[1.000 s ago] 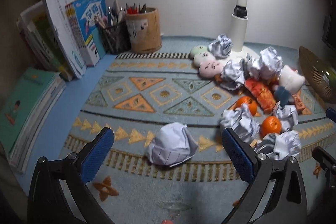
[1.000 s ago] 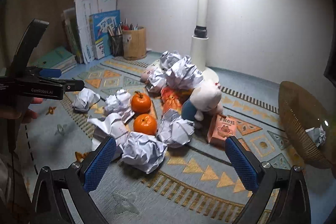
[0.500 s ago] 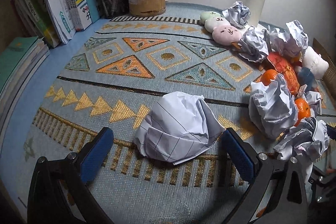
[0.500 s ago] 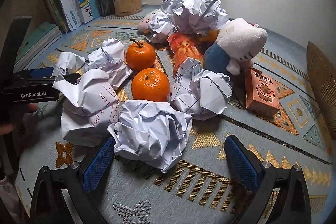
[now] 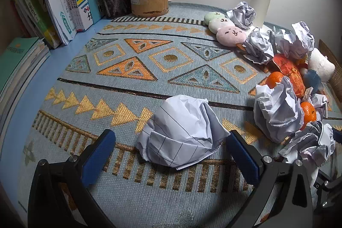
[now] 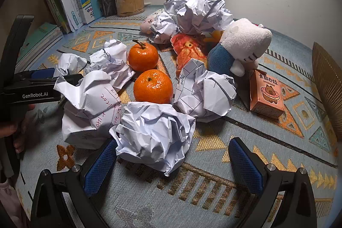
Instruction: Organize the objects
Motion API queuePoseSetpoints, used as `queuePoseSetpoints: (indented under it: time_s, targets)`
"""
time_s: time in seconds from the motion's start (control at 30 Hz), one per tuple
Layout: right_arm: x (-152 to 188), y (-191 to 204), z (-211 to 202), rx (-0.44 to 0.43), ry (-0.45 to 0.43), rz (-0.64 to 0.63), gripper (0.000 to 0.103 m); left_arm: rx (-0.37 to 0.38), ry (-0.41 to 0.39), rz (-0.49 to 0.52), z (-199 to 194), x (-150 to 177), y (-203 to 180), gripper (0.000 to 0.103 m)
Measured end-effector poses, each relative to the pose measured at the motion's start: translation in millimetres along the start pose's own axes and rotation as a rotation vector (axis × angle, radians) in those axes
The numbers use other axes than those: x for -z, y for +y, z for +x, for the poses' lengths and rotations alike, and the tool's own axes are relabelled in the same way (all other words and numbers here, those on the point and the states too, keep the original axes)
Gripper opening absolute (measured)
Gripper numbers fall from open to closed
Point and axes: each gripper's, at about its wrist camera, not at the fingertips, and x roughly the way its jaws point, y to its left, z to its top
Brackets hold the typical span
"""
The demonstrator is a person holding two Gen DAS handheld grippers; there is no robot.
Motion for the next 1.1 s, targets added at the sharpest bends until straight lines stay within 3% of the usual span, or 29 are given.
queuePoseSetpoints:
  time_s: [1.1]
  targets:
    - [-2.1, 3.1, -2.0, 0.002, 0.0, -0.003, 0.103, 0.0, 0.0, -0.001, 0.3, 0.2, 0.3, 0.103]
